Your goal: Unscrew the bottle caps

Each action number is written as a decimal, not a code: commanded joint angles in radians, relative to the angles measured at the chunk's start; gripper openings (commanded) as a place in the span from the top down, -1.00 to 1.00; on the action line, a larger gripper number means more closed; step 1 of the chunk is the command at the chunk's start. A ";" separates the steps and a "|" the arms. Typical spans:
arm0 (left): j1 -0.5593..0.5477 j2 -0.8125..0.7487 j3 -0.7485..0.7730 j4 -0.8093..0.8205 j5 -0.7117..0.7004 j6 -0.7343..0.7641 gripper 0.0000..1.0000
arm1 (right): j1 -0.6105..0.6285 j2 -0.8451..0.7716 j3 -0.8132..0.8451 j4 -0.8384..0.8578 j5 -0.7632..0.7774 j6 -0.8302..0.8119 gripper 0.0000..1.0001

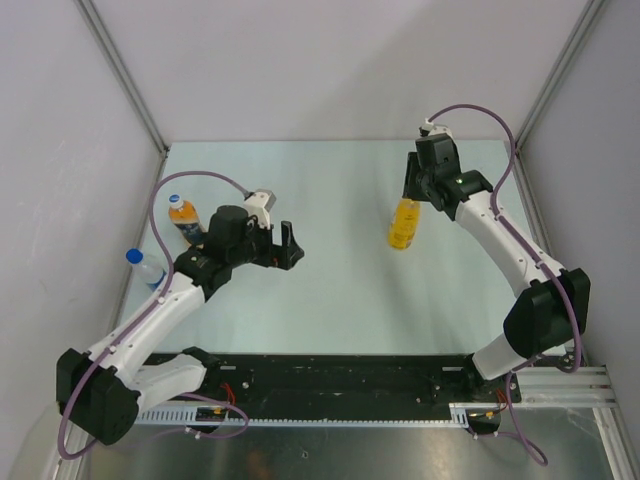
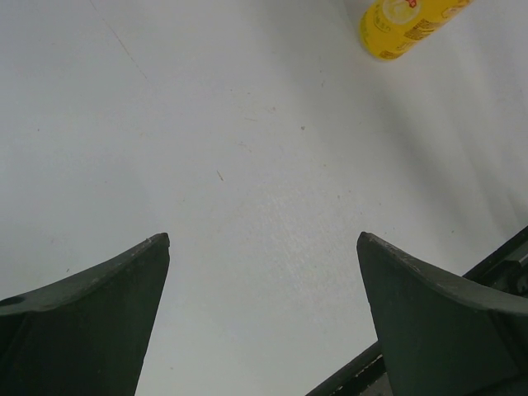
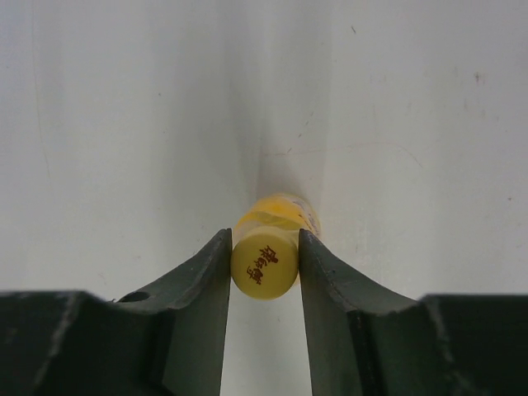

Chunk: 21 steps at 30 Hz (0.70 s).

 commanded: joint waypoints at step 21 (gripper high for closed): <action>-0.003 -0.011 0.224 0.004 0.025 0.172 -0.99 | -0.051 -0.125 0.028 0.147 -0.601 0.026 0.85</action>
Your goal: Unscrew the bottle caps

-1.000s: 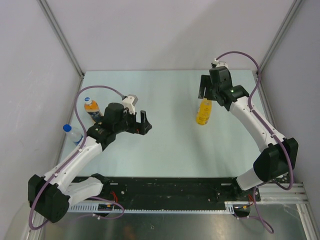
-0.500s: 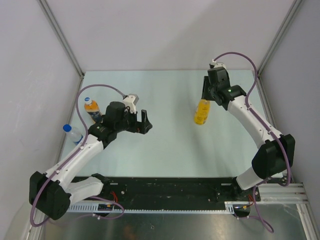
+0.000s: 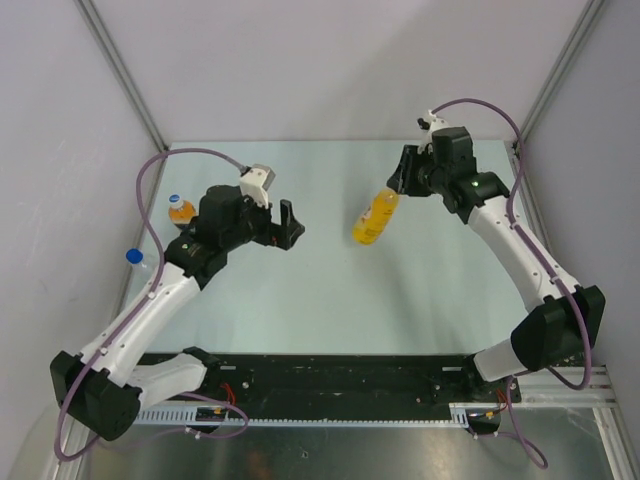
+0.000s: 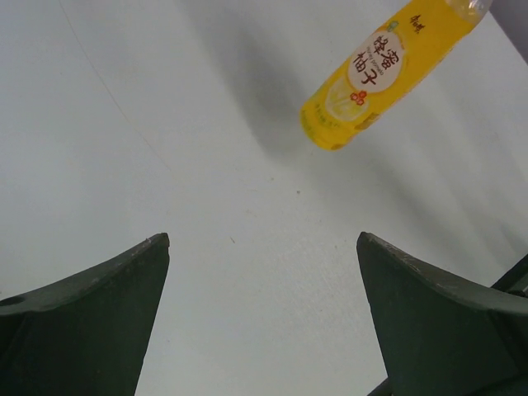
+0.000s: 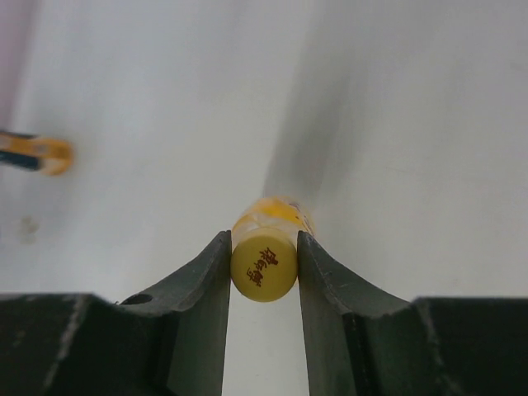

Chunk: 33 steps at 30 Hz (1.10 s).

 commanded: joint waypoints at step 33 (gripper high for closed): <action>-0.063 0.064 0.010 0.112 0.583 0.200 -0.88 | -0.091 -0.023 0.007 0.417 -1.045 0.319 0.97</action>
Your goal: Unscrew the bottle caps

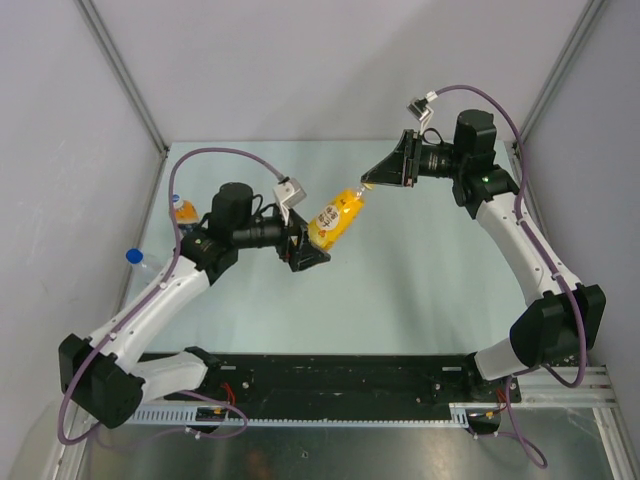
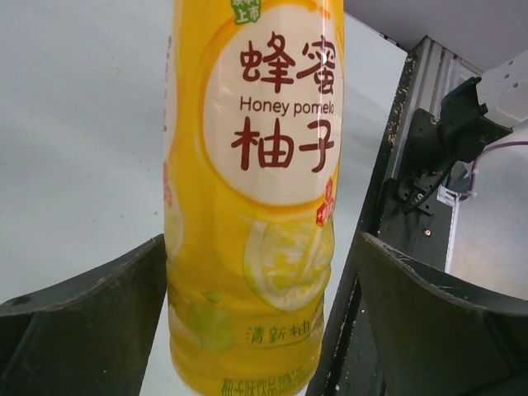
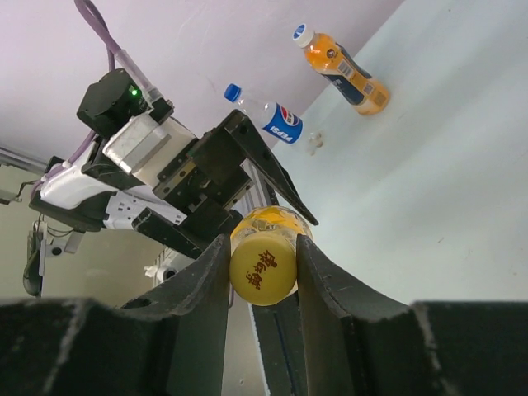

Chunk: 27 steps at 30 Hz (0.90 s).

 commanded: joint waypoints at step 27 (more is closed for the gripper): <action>-0.061 -0.017 0.007 0.019 -0.249 0.003 0.38 | 0.019 -0.252 0.007 -0.025 0.351 -0.085 -0.78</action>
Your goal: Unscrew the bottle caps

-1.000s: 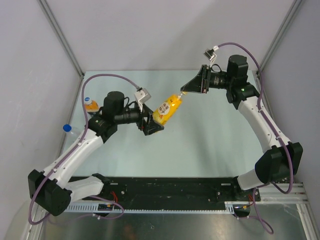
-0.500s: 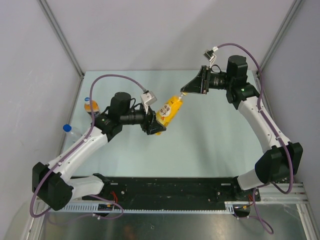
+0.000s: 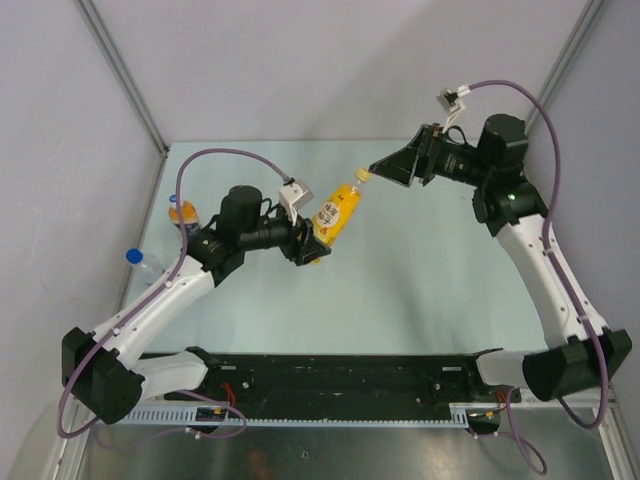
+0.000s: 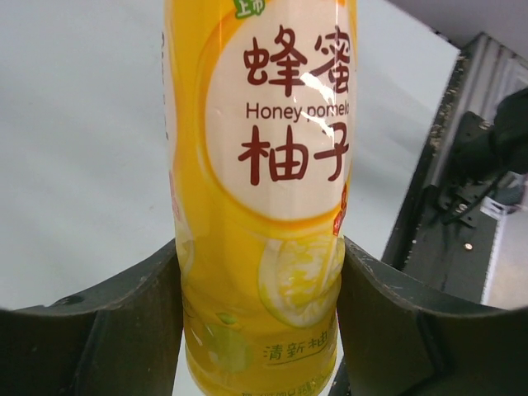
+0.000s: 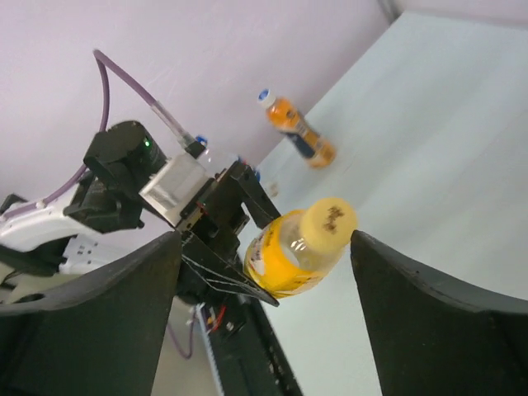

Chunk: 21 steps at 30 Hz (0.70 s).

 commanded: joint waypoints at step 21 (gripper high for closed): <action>-0.365 -0.134 0.091 -0.081 -1.047 0.042 0.56 | 0.225 -0.157 0.021 -0.064 0.648 0.047 -0.99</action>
